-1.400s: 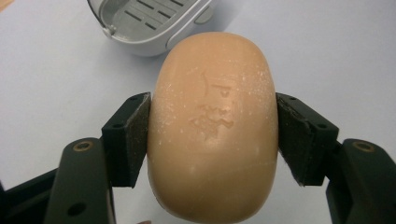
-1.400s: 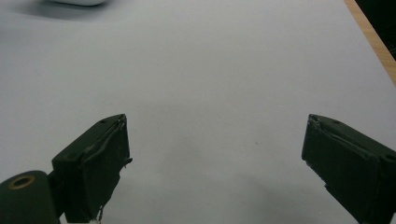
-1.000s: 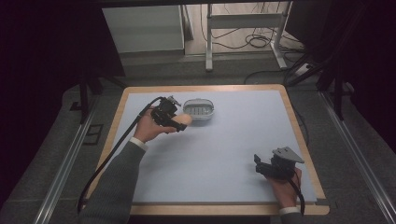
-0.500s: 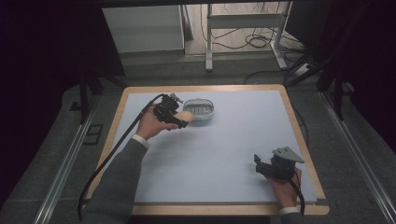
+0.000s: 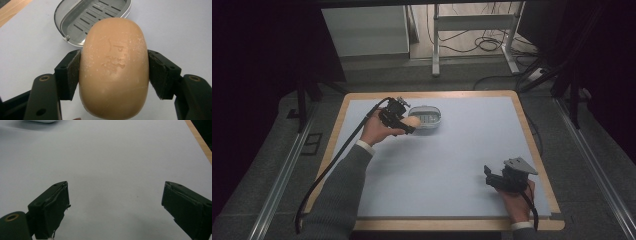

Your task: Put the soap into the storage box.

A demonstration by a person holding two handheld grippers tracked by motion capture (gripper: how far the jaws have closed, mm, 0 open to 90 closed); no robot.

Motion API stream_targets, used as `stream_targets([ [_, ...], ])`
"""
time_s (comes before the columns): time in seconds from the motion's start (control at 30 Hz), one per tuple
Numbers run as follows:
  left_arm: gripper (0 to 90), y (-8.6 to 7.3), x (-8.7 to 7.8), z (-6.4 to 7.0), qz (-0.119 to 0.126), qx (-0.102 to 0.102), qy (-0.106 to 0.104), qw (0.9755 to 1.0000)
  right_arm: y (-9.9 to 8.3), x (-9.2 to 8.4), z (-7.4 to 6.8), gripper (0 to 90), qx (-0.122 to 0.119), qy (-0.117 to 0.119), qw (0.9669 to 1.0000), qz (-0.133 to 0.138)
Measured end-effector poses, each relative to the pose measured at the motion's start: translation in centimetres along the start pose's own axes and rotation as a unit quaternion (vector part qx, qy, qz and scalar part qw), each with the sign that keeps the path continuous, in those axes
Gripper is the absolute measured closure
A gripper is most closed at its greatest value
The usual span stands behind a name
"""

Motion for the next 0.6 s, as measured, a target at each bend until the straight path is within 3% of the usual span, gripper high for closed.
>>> stream_targets([
  [0.6, 32.5, 1.3, 1.2, 0.1, -0.008, -0.001, -0.011, 0.9999, 0.0, 0.0, 0.0, 8.0, -0.001, 0.001, 1.0, 0.0],
])
Point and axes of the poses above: each handheld gripper's, and its own axes: x roughly forward along the jaws, y roughly out of its top, z roughly to its right, the point moved 6 cm from there along x, roughly forward along the jaws, and after that the axes turned 15 degrees about -x, right-handed, at the moved point
